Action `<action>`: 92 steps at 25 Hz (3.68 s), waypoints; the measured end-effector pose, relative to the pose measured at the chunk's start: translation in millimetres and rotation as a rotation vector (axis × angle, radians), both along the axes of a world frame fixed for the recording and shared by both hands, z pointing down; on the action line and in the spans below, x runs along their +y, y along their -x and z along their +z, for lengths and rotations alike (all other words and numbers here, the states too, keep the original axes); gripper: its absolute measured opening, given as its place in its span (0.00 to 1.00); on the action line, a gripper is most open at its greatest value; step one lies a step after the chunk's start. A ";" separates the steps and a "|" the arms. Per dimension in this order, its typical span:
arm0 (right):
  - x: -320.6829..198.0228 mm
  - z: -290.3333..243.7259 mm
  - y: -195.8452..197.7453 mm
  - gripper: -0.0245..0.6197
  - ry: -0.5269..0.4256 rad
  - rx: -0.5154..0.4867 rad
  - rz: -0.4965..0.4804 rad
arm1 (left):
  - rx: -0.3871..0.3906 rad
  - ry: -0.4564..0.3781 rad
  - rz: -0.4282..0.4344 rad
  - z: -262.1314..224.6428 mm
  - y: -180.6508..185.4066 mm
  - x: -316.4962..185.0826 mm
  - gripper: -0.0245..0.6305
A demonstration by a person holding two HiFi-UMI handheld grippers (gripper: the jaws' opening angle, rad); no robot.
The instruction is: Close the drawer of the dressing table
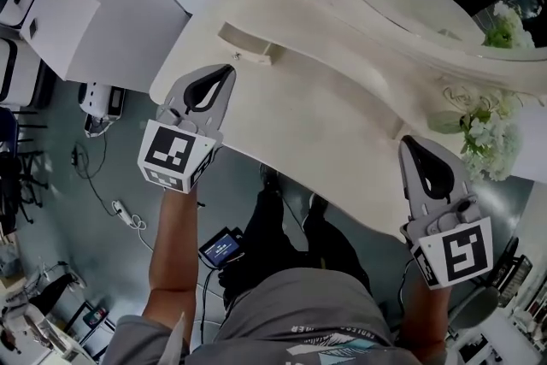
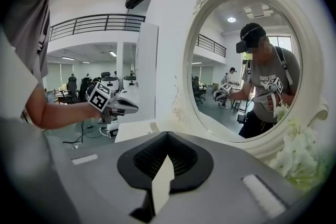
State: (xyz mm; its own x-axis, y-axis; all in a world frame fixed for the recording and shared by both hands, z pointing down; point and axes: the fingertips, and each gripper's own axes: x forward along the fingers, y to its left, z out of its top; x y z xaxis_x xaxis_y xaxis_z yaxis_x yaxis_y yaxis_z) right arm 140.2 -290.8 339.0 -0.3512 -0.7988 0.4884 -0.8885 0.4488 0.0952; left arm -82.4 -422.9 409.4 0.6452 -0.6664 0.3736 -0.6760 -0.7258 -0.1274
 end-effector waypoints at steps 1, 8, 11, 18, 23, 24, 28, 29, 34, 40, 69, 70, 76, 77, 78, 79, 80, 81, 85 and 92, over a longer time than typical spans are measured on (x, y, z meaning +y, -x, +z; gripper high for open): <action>-3.1 3.2 0.3 0.04 0.005 0.000 0.003 | -0.003 0.008 -0.001 6.7 1.3 -4.7 0.04; -18.0 29.0 5.9 0.04 0.041 0.003 0.010 | -0.008 0.066 -0.008 51.5 9.1 -27.2 0.04; -22.8 39.9 8.8 0.04 0.056 0.002 0.008 | -0.015 0.085 -0.012 68.8 12.8 -33.8 0.04; -32.8 57.7 14.4 0.04 0.078 0.001 0.005 | -0.030 0.127 -0.027 104.1 21.6 -50.4 0.06; -39.5 67.4 15.9 0.04 0.094 0.000 0.009 | -0.041 0.156 -0.028 125.9 24.1 -60.7 0.08; -41.0 70.1 16.1 0.04 0.096 0.000 0.010 | -0.043 0.162 -0.028 131.0 24.2 -62.8 0.08; -47.9 82.0 17.7 0.04 0.105 -0.002 0.012 | -0.051 0.183 -0.028 150.9 25.2 -72.0 0.11; -48.9 85.2 17.9 0.04 0.110 -0.002 0.013 | -0.052 0.190 -0.027 155.7 24.9 -73.5 0.11; -52.8 96.3 17.8 0.04 0.133 -0.004 0.015 | -0.063 0.223 -0.029 174.3 23.2 -79.2 0.16; -60.0 106.6 17.6 0.04 0.145 -0.005 0.020 | -0.073 0.251 -0.042 194.7 23.7 -88.4 0.23; -64.4 146.4 30.1 0.04 0.188 -0.003 0.023 | -0.105 0.274 -0.057 242.9 26.3 -106.0 0.17; -63.7 147.4 30.3 0.04 0.188 -0.003 0.023 | -0.105 0.274 -0.057 243.4 25.5 -106.7 0.17; -57.3 147.3 32.0 0.04 0.185 -0.001 0.024 | -0.118 0.274 -0.047 243.6 22.2 -108.0 0.17; -57.2 146.7 32.5 0.04 0.185 -0.001 0.025 | -0.120 0.275 -0.044 243.6 22.2 -108.8 0.17; -57.4 146.1 32.9 0.04 0.184 -0.001 0.026 | -0.123 0.276 -0.042 243.6 22.0 -110.1 0.17; -57.4 145.8 33.2 0.04 0.183 0.000 0.027 | -0.127 0.277 -0.039 243.6 21.6 -111.8 0.17; -56.9 145.5 33.4 0.04 0.183 0.001 0.028 | -0.130 0.279 -0.036 243.6 21.0 -113.5 0.17; -55.9 145.1 33.4 0.04 0.183 0.002 0.030 | -0.132 0.280 -0.033 243.3 20.1 -115.0 0.17; -53.5 143.6 29.7 0.04 0.186 0.003 0.040 | -0.136 0.284 -0.022 242.0 14.1 -121.3 0.17; -54.3 145.0 25.0 0.04 0.186 -0.002 0.054 | -0.145 0.283 0.002 241.2 -1.0 -139.9 0.17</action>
